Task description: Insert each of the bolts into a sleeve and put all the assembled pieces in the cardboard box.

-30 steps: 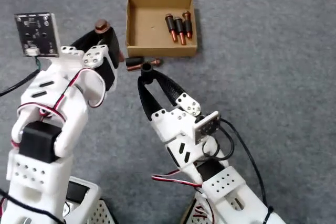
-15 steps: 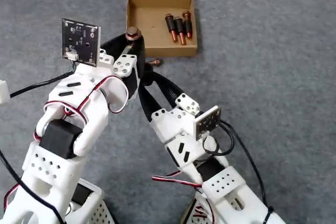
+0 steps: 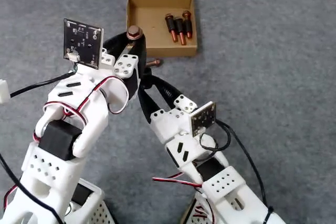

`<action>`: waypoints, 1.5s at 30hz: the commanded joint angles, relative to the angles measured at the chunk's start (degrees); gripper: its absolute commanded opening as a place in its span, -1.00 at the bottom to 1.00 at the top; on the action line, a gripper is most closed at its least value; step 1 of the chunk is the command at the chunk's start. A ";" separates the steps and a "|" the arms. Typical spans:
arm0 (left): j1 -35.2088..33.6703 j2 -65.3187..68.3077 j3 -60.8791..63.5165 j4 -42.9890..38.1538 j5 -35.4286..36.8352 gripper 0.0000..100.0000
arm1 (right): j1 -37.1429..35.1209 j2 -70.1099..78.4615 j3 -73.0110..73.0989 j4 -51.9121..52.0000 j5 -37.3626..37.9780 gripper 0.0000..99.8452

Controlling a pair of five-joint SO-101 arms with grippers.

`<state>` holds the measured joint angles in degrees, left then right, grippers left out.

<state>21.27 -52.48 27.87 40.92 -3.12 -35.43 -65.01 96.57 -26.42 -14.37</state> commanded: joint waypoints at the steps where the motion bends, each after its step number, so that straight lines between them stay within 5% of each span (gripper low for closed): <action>1: 1.14 -0.75 -5.36 3.08 -0.35 -0.96 | -0.40 -1.27 0.13 0.09 -0.53 -1.00; 9: 4.48 5.14 -12.04 12.57 -0.18 -0.96 | -0.40 -1.27 0.13 0.09 -0.44 -1.00; 45: 0.70 10.24 -11.69 11.34 5.27 -0.96 | -0.31 -1.36 0.13 0.00 -0.35 -1.00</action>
<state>21.45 -42.20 16.09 52.53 1.63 -35.43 -65.01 96.57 -26.42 -14.37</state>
